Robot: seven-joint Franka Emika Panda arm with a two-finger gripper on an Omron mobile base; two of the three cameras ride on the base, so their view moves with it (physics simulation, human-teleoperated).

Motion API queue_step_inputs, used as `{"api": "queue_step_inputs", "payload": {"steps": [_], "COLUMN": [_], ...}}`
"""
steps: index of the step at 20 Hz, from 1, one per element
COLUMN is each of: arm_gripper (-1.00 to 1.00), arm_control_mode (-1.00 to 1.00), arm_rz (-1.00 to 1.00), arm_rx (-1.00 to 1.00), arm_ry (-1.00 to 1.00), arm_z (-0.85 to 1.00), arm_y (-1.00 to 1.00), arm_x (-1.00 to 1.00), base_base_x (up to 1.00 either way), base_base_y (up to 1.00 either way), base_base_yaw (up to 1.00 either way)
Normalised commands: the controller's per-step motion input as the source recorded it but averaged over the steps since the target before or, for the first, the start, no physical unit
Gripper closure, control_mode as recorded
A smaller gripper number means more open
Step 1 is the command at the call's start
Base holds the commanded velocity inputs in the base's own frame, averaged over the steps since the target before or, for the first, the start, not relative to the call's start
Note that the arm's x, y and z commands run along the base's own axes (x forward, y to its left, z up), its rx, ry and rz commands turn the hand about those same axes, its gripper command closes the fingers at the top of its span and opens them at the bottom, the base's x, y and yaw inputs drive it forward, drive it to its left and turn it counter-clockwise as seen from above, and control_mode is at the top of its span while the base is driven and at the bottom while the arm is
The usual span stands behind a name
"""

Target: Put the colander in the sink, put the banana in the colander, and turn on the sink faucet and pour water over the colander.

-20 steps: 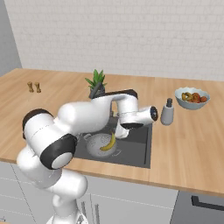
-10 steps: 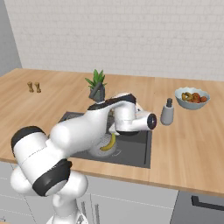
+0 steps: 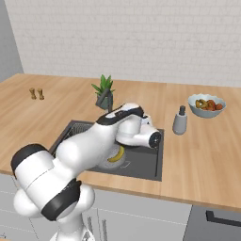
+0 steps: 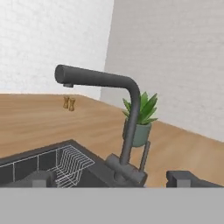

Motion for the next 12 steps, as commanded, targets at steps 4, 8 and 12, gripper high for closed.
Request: {"api": "queue_step_inputs", "payload": {"steps": [4,8,12], "arm_gripper": [-1.00,-1.00,-1.00], "arm_control_mode": [-1.00,-1.00,-1.00], "arm_rz": [-0.02,0.00,-0.01], "arm_rx": [0.38,0.18,-0.01], "arm_ry": [0.01,0.01,0.00], "arm_z": [0.03,0.07,0.06], "arm_y": [0.02,0.00,0.05], "arm_x": [0.24,0.22,0.11], "base_base_x": [0.00,0.00,0.00], "base_base_y": [0.00,0.00,0.00], "base_base_yaw": [0.00,0.00,0.00]}}
